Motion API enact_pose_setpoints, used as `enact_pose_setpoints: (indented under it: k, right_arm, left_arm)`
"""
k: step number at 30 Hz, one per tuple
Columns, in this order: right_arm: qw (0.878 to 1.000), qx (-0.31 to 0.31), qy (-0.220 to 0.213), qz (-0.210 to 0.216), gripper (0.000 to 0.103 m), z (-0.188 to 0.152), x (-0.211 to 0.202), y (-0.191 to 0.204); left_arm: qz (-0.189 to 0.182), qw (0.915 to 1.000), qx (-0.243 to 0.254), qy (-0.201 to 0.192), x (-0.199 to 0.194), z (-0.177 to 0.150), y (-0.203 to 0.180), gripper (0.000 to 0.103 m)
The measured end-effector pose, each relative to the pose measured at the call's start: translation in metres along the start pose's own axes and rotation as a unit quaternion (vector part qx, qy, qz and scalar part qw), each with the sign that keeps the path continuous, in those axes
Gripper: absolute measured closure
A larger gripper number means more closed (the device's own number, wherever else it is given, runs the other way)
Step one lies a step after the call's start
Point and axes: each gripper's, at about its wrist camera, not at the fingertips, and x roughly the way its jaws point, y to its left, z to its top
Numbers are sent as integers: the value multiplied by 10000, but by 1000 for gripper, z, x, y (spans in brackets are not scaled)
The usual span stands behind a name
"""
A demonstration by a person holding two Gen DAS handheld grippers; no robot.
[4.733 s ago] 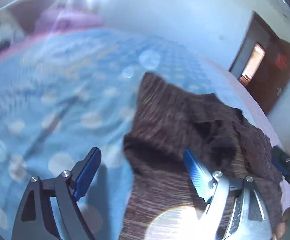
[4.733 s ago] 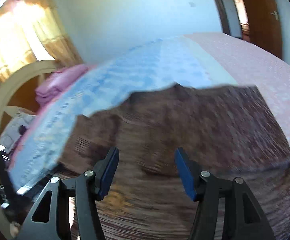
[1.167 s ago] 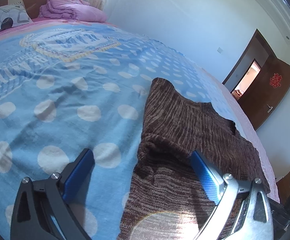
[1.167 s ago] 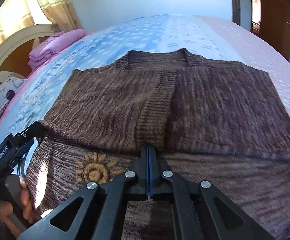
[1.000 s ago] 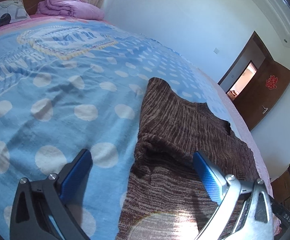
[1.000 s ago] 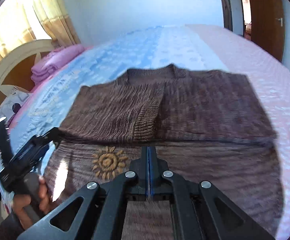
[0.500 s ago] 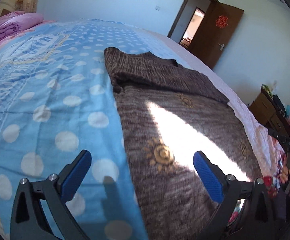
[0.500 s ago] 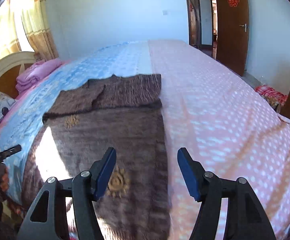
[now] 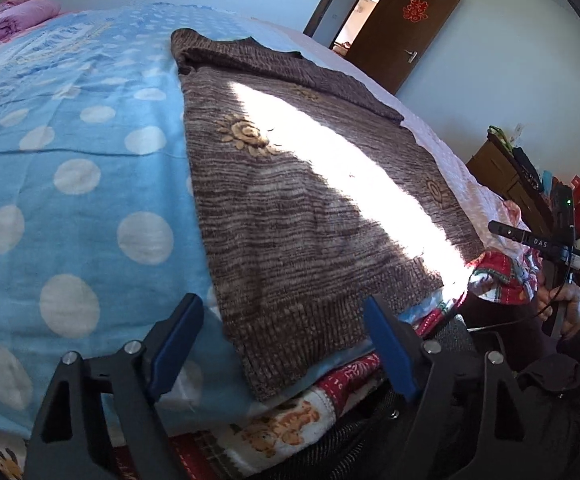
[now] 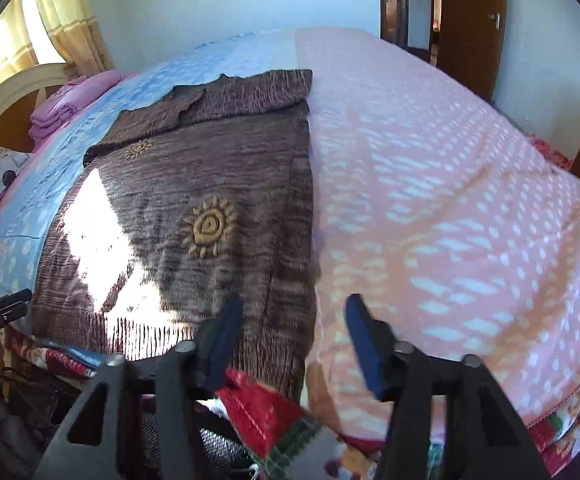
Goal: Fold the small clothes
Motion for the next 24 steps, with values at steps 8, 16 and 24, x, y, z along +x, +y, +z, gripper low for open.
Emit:
enact_pose_setpoints:
  k: [8,16,24]
  right_arm:
    - [9991,46,394,179,60,-16,19,9]
    - [9963,-534,633,-250,60,-18,39,36]
    - [9947,-578,843,-79,91,-18,41,35]
  left_arm:
    - [-146,9997,-108,178,10,-8,-7,35]
    - [-223,9995,-126,204,9,-10,-7,31]
    - [20,9988,-174,447,18,-8,-5,93]
